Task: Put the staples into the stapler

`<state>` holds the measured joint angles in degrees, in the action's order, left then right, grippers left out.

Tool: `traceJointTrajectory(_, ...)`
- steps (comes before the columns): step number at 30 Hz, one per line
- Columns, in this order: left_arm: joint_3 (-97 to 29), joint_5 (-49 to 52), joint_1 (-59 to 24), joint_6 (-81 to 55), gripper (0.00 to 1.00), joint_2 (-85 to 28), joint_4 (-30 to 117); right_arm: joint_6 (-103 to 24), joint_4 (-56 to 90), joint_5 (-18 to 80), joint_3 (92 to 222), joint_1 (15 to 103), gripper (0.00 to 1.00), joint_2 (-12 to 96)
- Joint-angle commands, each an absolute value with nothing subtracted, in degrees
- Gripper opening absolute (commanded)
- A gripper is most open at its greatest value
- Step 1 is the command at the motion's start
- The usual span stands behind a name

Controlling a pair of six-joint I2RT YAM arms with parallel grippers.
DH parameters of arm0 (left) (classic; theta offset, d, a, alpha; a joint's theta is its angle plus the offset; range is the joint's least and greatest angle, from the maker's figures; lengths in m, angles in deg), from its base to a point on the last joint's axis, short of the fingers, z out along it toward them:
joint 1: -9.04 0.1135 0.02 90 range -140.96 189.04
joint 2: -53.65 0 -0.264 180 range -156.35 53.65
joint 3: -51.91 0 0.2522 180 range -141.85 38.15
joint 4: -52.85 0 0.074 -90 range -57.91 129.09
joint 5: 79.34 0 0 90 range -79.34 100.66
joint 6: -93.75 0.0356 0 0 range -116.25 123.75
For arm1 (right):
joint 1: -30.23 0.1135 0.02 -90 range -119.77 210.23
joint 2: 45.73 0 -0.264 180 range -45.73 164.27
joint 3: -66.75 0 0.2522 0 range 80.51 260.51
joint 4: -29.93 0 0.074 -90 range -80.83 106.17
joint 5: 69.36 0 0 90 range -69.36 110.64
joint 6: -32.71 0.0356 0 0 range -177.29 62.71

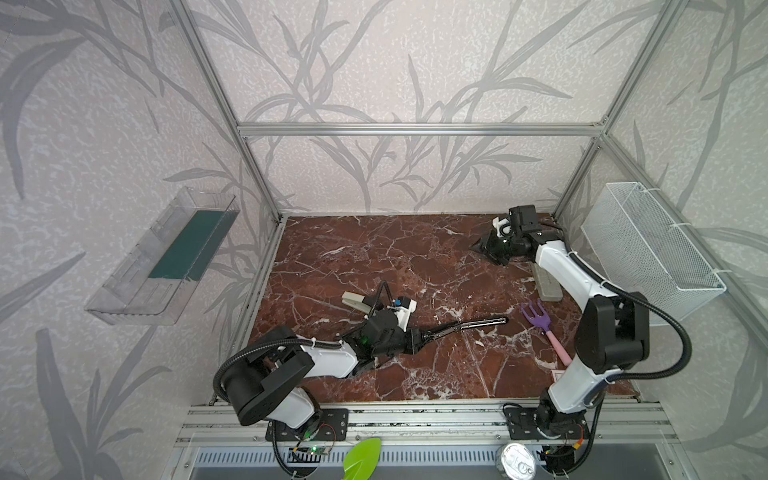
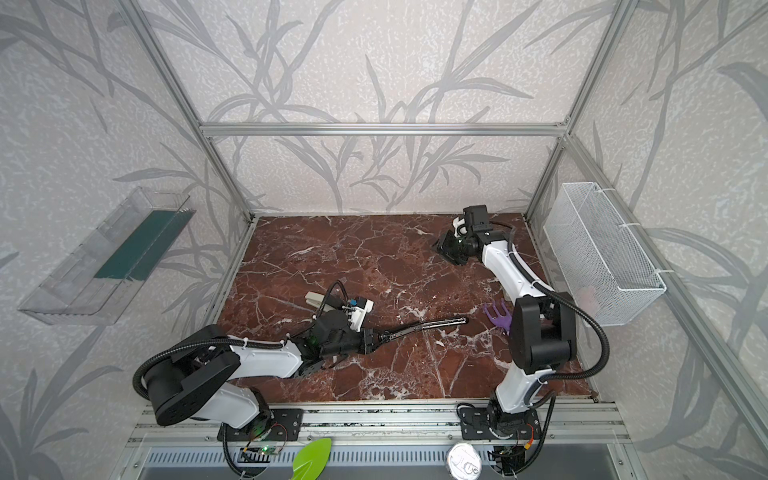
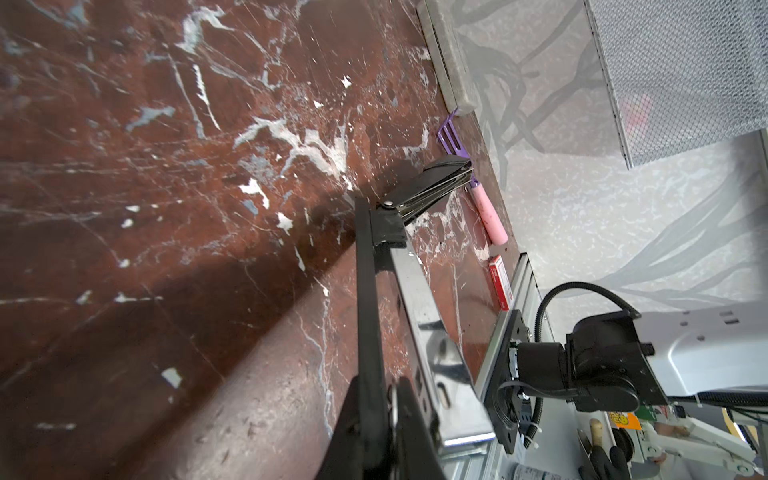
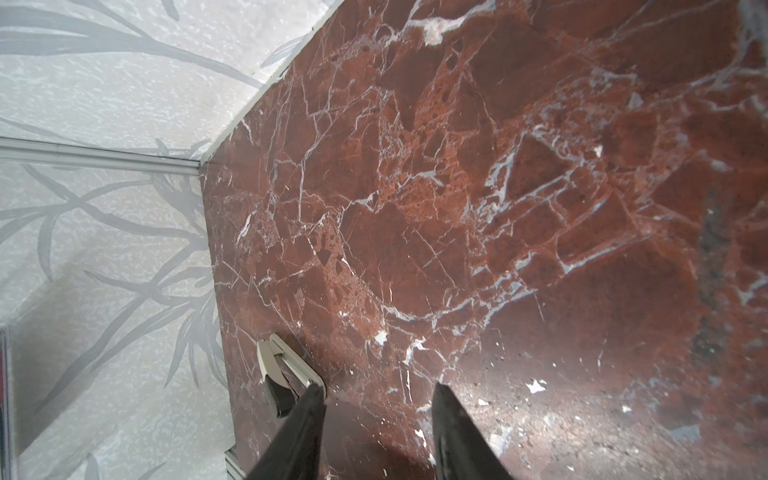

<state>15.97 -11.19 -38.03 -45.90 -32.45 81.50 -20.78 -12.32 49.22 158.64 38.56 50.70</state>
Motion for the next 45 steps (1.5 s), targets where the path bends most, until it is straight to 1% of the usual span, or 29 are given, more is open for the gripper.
traceJointTrajectory(1, 17.30, -7.36, -36.18, -49.37, 0.00, -34.66, 85.58, -24.20, -11.89, 47.93, 153.56, 39.58, 0.43, 44.95)
traceJointTrajectory(9, 19.06, -6.48, -33.39, -55.31, 0.00, -43.34, 98.55, -24.23, -9.55, 45.17, 139.93, 41.79, 0.40, 32.49)
traceJointTrajectory(14, 19.25, -4.40, -32.81, -57.80, 0.00, -48.96, 104.44, -24.85, -10.04, 42.81, 134.60, 44.87, 0.39, 28.51)
traceJointTrajectory(18, 19.68, -2.77, -32.10, -59.56, 0.00, -52.02, 106.78, -24.35, -8.78, 40.86, 130.23, 47.80, 0.39, 27.77)
traceJointTrajectory(27, 20.35, -2.26, -31.23, -62.49, 0.00, -56.61, 108.69, -22.38, -3.60, 40.27, 128.30, 49.91, 0.40, 33.08)
traceJointTrajectory(30, 20.80, -2.08, -31.10, -63.12, 0.00, -56.93, 107.93, -21.70, -1.27, 39.14, 129.59, 49.90, 0.43, 35.92)
traceJointTrajectory(35, 20.92, -2.59, -30.94, -63.83, 0.00, -57.97, 108.12, -19.39, 1.50, 36.48, 134.81, 50.00, 0.49, 43.96)
traceJointTrajectory(38, 20.83, -2.87, -30.82, -64.09, 0.00, -58.62, 108.70, -17.96, 2.23, 36.21, 138.70, 50.42, 0.50, 48.99)
traceJointTrajectory(45, 21.28, -3.38, -30.43, -64.88, 0.00, -60.40, 111.60, -14.11, 0.81, 32.10, 145.84, 51.26, 0.52, 58.07)
